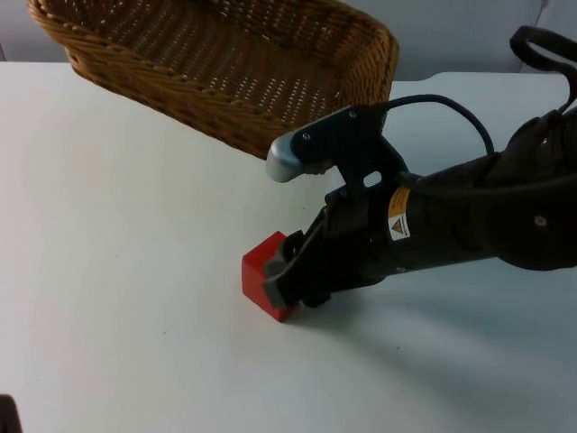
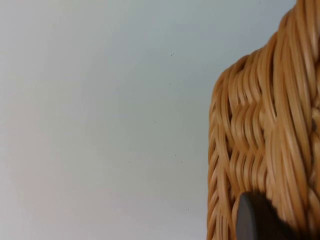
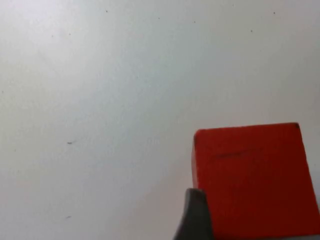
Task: Pick up the basket with the left hand and place the cube into the basket with the right hand.
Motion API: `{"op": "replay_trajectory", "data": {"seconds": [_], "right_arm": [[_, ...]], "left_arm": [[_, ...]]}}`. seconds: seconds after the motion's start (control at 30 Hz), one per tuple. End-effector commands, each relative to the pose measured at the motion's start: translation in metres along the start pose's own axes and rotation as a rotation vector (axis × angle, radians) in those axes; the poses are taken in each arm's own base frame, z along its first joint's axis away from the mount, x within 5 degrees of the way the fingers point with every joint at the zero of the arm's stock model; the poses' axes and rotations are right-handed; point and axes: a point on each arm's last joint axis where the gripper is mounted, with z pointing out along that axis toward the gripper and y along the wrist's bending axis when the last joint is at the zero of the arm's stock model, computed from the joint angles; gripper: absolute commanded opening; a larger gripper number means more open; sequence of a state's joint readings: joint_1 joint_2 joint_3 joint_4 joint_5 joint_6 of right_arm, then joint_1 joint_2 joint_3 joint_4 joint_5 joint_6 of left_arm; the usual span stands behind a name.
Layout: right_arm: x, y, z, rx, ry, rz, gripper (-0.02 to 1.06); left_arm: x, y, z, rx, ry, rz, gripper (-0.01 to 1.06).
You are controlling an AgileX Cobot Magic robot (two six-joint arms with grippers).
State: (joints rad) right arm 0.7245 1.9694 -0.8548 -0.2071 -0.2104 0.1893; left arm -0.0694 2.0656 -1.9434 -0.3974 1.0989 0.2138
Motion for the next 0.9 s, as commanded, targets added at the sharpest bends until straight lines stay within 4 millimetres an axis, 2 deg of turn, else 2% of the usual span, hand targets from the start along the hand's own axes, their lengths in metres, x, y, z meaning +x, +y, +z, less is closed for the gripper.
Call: {"op": "replay_trajectory", "data": {"seconds": [0.0, 0.13, 0.27, 0.47, 0.57, 0.7, 0.73, 0.8, 0.87], "right_arm": [[-0.002, -0.001, 0.000, 0.003, -0.005, 0.022, 0.73], [-0.001, -0.001, 0.000, 0.004, -0.003, 0.022, 0.80], [-0.001, -0.001, 0.003, -0.002, -0.014, 0.019, 0.80], [0.008, -0.002, 0.021, -0.002, 0.025, 0.025, 0.80], [0.009, -0.002, 0.024, 0.001, 0.038, 0.025, 0.76], [0.008, -0.002, 0.023, 0.002, 0.037, 0.030, 0.44], [0.008, -0.002, 0.023, 0.002, 0.037, 0.030, 0.44], [0.008, 0.001, 0.023, -0.002, 0.041, 0.070, 0.25], [0.005, 0.007, 0.021, -0.014, 0.026, 0.063, 0.11]], "left_arm": [[-0.005, -0.007, -0.010, 0.027, -0.047, -0.007, 0.00], [-0.005, -0.007, -0.010, 0.027, -0.047, -0.007, 0.00], [-0.005, -0.007, -0.010, 0.027, -0.047, -0.007, 0.00], [-0.005, -0.007, -0.010, 0.027, -0.047, -0.007, 0.00], [-0.005, -0.007, -0.010, 0.027, -0.047, -0.007, 0.00], [-0.005, -0.007, -0.010, 0.027, -0.047, -0.007, 0.00], [-0.005, -0.007, -0.010, 0.027, -0.047, -0.007, 0.00], [-0.005, -0.007, -0.010, 0.027, -0.047, -0.007, 0.00], [-0.005, -0.007, -0.010, 0.027, -0.047, -0.007, 0.00]]}}
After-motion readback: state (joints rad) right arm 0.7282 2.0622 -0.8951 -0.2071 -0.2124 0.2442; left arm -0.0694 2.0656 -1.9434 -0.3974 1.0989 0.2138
